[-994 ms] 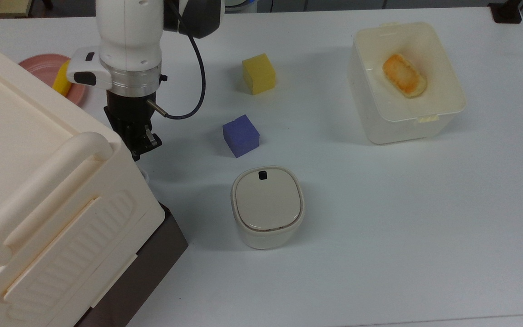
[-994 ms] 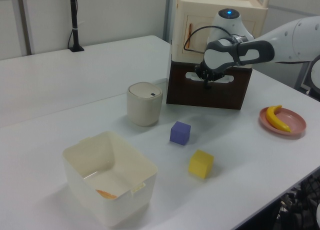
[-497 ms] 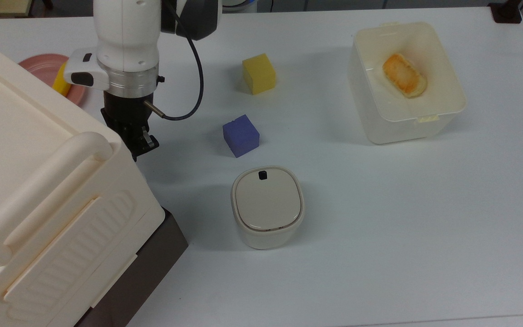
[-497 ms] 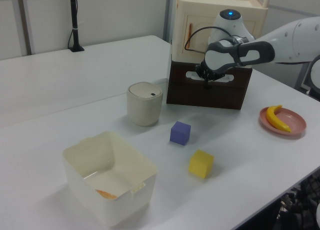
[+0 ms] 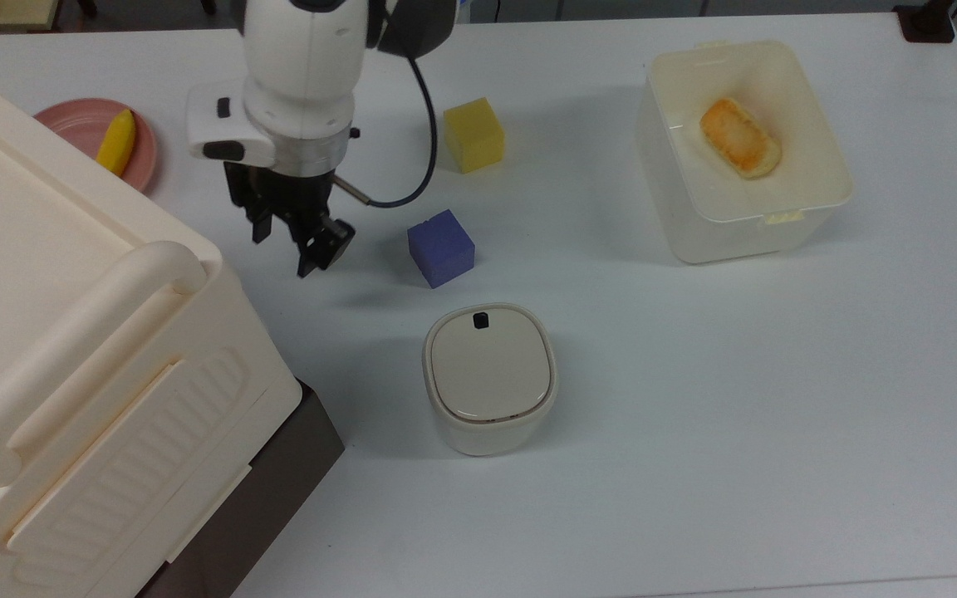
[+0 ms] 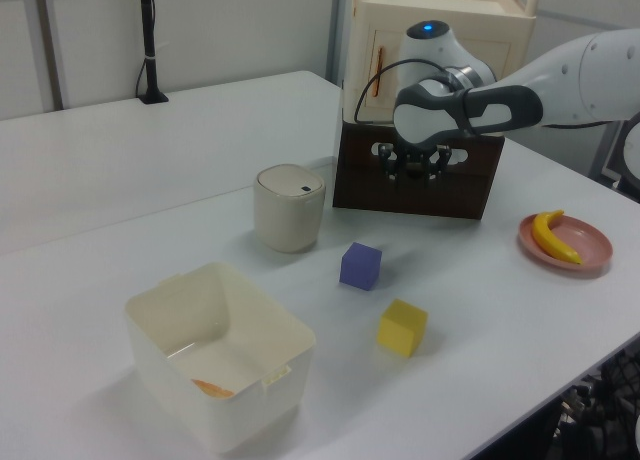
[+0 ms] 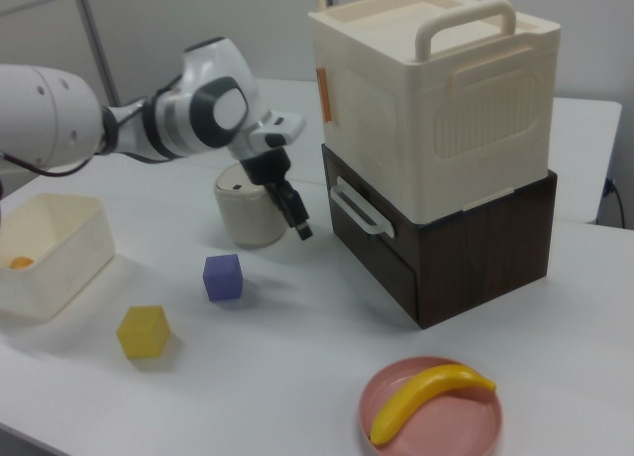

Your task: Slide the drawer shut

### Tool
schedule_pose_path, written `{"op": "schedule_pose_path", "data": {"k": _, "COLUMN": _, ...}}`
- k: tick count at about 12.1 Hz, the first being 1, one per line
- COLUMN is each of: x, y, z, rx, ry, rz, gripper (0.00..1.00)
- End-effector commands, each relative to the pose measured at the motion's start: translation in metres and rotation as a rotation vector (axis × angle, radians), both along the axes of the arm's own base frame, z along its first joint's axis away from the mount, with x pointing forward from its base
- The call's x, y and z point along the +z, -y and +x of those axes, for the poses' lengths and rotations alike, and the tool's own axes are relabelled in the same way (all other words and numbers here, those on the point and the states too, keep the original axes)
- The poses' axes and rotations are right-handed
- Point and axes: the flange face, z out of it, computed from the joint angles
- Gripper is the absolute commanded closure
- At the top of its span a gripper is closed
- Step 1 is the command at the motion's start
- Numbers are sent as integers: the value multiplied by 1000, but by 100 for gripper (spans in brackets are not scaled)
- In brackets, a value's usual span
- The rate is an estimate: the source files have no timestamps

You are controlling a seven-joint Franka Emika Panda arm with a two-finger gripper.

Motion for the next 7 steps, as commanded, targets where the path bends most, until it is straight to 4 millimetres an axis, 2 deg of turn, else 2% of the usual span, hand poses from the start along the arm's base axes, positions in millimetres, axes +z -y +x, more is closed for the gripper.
{"op": "schedule_pose_path", "data": {"k": 1, "x": 34, "y": -35, "z": -27, "rx": 62, "ry": -76, "rz": -24, "gripper": 35}}
{"op": "schedule_pose_path", "data": {"k": 4, "x": 68, "y": -92, "z": -44, "rx": 117, "ry": -104, "rz": 14, "gripper": 24}}
{"op": "schedule_pose_path", "data": {"k": 5, "x": 77, "y": -114, "z": -52, "rx": 159, "ry": -122, "rz": 10, "gripper": 16}}
{"op": "schedule_pose_path", "data": {"k": 7, "x": 105, "y": -148, "z": -73, "rx": 323, "ry": -158, "rz": -15, "gripper": 9}}
